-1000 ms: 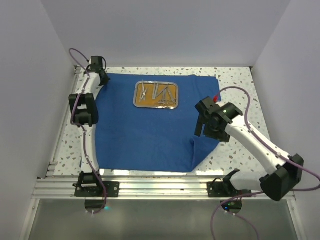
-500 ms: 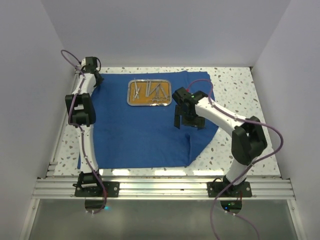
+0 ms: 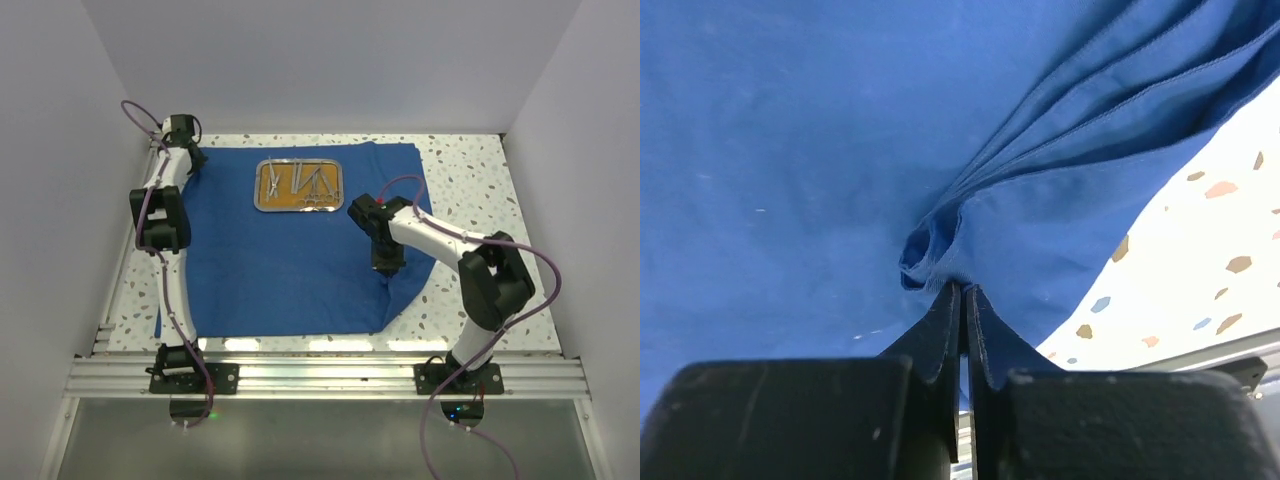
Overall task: Open and lay out the surgical kit
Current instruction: Smooth out the surgical kit at the center of the board.
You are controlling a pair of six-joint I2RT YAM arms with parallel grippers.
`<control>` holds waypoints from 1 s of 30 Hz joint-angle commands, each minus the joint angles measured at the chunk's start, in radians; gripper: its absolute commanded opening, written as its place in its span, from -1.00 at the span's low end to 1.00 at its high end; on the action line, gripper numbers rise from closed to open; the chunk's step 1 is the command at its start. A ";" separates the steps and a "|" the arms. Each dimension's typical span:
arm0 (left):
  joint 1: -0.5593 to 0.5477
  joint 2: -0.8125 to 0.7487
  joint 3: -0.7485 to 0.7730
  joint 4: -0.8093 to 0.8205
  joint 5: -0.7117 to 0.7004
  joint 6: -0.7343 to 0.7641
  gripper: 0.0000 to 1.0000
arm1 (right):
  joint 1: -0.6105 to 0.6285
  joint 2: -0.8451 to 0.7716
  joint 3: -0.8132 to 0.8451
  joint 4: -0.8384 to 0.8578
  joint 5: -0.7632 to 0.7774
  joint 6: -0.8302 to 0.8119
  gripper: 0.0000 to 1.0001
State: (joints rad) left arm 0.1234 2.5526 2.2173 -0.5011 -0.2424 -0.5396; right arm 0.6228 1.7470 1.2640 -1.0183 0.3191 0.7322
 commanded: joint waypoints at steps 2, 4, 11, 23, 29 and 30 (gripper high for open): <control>0.018 -0.040 -0.022 0.016 -0.009 -0.003 -1.00 | 0.000 -0.049 -0.032 -0.031 0.040 0.022 -1.00; 0.018 -0.043 -0.025 0.018 -0.008 0.000 -1.00 | 0.002 -0.078 -0.040 -0.086 0.086 0.050 -1.00; 0.018 -0.046 -0.039 0.029 -0.006 0.001 -1.00 | 0.002 -0.343 -0.078 -0.460 0.262 0.309 -1.00; 0.016 -0.051 -0.048 0.041 0.014 0.012 -1.00 | 0.002 -0.826 -0.190 -0.577 0.222 0.522 0.97; 0.016 -0.061 -0.065 0.055 0.031 0.020 -1.00 | 0.002 -0.836 -0.123 -0.300 0.213 0.309 0.86; 0.016 -0.063 -0.065 0.053 0.037 0.018 -1.00 | 0.002 -0.772 -0.114 -0.223 0.174 0.244 0.80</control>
State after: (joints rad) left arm 0.1242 2.5328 2.1723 -0.4591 -0.2279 -0.5312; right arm 0.6220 0.8749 1.1145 -1.3464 0.5140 1.1336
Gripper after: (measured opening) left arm 0.029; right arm 0.934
